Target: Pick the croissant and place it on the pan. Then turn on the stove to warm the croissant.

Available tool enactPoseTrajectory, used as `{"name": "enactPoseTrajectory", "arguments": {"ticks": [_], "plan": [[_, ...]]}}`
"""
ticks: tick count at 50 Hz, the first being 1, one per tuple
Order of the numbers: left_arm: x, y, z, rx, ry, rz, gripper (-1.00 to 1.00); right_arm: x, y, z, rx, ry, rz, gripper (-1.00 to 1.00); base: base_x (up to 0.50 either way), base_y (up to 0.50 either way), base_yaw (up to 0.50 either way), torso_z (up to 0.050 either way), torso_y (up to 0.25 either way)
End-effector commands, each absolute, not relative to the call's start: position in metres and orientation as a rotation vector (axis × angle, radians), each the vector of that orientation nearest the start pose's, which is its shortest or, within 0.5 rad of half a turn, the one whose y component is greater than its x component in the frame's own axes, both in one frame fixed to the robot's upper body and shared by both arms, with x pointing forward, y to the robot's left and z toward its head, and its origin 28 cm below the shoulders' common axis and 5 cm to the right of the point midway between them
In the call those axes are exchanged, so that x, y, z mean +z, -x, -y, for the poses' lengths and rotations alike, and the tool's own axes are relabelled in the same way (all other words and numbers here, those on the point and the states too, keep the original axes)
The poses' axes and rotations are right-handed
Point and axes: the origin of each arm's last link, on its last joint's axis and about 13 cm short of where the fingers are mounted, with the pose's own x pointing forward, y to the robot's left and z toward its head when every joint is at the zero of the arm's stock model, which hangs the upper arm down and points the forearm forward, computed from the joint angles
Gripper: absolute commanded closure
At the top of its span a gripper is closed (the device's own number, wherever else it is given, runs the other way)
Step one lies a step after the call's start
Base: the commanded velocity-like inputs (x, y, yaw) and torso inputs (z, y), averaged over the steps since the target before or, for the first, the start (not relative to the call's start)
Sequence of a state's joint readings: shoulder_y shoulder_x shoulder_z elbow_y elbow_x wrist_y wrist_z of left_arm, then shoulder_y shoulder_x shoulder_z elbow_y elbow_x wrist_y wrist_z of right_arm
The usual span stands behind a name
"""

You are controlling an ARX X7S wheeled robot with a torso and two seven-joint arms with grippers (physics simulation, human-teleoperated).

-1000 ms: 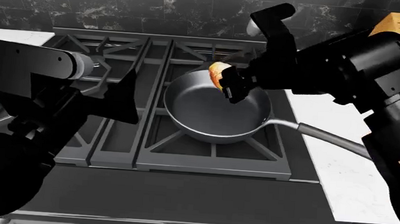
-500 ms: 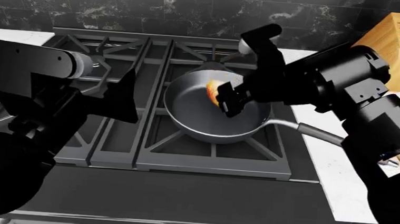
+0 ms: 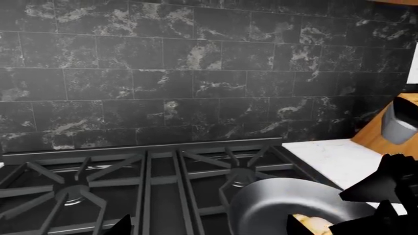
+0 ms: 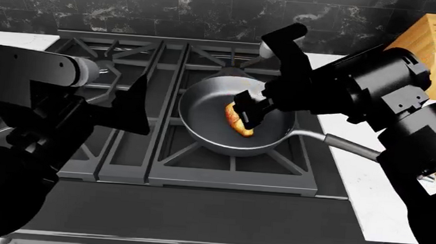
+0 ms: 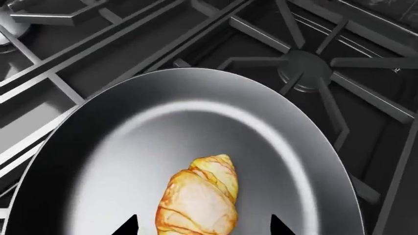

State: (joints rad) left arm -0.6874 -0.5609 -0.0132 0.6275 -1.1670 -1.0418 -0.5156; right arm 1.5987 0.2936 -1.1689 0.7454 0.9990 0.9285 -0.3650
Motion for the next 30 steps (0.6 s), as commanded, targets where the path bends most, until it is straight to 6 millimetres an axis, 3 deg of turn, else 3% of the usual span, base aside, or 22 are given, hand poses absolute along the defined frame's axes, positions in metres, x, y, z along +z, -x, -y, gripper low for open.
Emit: {"name": "enactPoseTrajectory", "arguments": {"ticks": [1,12,30], "plan": [[0.240,-0.230,-0.245,-0.236,0.038,0.078,-1.00,0.290,-0.380,0.110,0.639,0.295,-0.542,-1.00,0.00,0.00,0.00,0.000,0.000],[0.241,-0.227,-0.243,-0.248,0.033,0.089,-1.00,0.300,-0.347,0.112,0.617,0.288,-0.464,-1.00,0.00,0.00,0.00,0.000,0.000],[0.244,-0.219,-0.241,-0.286,0.026,0.120,-1.00,0.300,-0.269,0.112,0.391,0.181,-0.259,-1.00,0.00,0.00,0.00,0.000,0.000]]}}
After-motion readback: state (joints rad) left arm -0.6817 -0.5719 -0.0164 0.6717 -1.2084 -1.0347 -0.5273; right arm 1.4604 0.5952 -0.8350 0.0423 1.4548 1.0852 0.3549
